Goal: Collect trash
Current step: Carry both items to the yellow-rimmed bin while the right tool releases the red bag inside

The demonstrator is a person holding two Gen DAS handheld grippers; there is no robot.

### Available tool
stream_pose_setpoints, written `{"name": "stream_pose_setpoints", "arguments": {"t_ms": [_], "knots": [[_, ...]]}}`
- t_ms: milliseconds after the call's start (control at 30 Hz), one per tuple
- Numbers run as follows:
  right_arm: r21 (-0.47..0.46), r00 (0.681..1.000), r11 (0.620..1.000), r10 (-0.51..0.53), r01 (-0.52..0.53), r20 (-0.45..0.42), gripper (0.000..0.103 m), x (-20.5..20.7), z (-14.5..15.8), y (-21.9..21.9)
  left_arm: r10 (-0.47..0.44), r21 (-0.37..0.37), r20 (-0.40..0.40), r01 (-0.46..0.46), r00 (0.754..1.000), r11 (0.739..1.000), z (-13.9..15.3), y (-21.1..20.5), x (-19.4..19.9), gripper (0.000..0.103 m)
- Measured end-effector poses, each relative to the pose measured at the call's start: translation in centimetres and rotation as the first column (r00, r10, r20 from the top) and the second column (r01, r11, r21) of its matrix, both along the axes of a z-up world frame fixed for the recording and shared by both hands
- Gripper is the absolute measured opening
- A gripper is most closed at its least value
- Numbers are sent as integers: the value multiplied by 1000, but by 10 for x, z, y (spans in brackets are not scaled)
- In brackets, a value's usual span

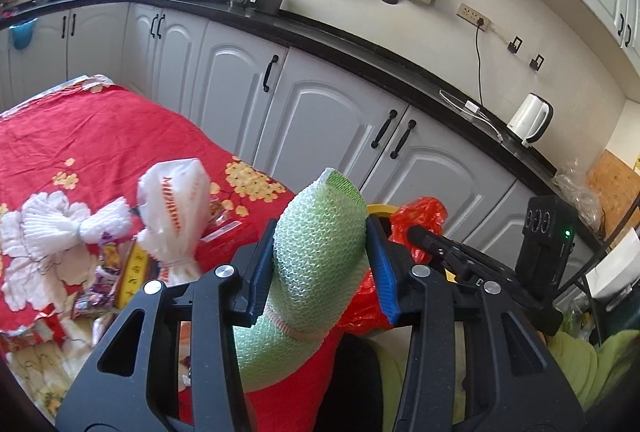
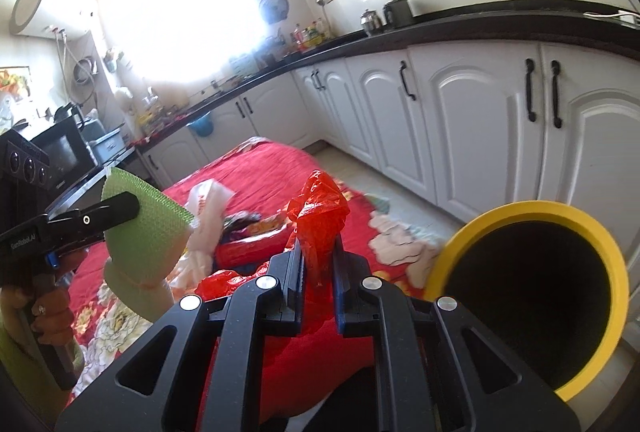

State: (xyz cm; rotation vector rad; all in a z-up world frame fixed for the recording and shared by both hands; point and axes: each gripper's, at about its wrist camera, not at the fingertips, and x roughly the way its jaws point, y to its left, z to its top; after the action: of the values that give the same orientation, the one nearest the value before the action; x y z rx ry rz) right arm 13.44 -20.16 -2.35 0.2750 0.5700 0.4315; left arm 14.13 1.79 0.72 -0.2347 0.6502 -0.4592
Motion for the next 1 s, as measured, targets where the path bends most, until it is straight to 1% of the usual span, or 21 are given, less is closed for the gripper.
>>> {"name": "stream_pose_setpoints", "arguments": {"t_ms": [333, 467, 700, 1000], "knots": [[-10, 992, 992, -122, 122, 13, 11, 0, -2, -52, 14, 2, 25, -14, 1000, 1000, 1, -34, 12, 35], [-12, 985, 986, -169, 169, 16, 11, -1, -3, -71, 10, -11, 37, -10, 999, 1000, 3, -50, 16, 35], [-29, 967, 967, -252, 253, 36, 11, -6, -2, -102, -13, -23, 43, 14, 999, 1000, 0, -81, 24, 35], [-69, 936, 934, -348, 351, 48, 11, -5, -10, -135, -45, -45, 18, 45, 999, 998, -17, -121, 40, 35]]}}
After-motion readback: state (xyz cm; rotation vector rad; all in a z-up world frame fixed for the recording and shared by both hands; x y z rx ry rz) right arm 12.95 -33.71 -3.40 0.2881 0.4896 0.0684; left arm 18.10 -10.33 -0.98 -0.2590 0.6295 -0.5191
